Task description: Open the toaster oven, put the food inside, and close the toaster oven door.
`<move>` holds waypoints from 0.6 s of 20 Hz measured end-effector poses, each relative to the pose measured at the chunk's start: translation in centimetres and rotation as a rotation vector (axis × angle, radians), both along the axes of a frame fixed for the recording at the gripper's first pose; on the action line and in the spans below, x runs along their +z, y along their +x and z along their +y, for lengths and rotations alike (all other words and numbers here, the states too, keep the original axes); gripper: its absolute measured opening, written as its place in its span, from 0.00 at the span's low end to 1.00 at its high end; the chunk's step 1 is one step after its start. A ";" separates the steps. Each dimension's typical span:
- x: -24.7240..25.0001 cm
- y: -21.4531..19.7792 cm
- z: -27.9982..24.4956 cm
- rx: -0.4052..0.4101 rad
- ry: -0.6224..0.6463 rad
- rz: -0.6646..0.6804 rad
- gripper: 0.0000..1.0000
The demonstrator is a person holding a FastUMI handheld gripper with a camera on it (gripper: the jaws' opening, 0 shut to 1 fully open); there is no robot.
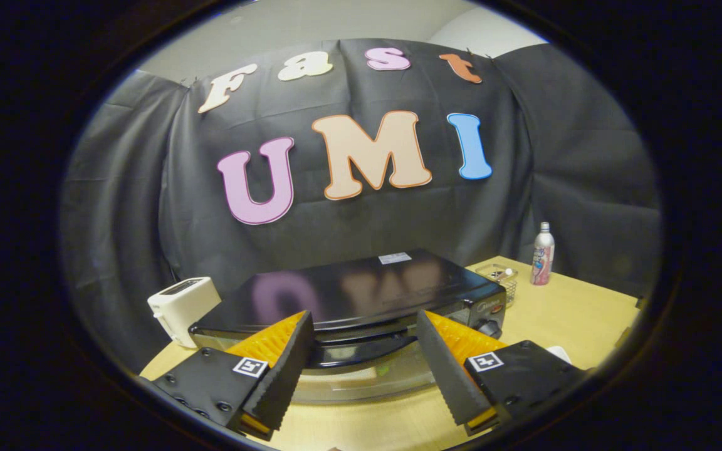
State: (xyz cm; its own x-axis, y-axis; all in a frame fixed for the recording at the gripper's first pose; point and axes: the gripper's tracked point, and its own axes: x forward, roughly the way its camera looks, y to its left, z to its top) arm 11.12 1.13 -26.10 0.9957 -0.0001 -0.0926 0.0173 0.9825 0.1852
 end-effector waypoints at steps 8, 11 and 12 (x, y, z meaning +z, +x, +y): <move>1.1 -0.4 0.7 0.009 -0.088 0.053 0.98; 2.6 -1.9 0.7 0.005 -0.153 0.128 0.98; 3.8 -2.5 0.5 -0.011 -0.164 0.138 0.98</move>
State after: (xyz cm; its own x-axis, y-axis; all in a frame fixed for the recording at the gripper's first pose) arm 8.57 1.61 -22.35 0.9735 -0.0367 -0.2259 0.0419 0.9990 0.0183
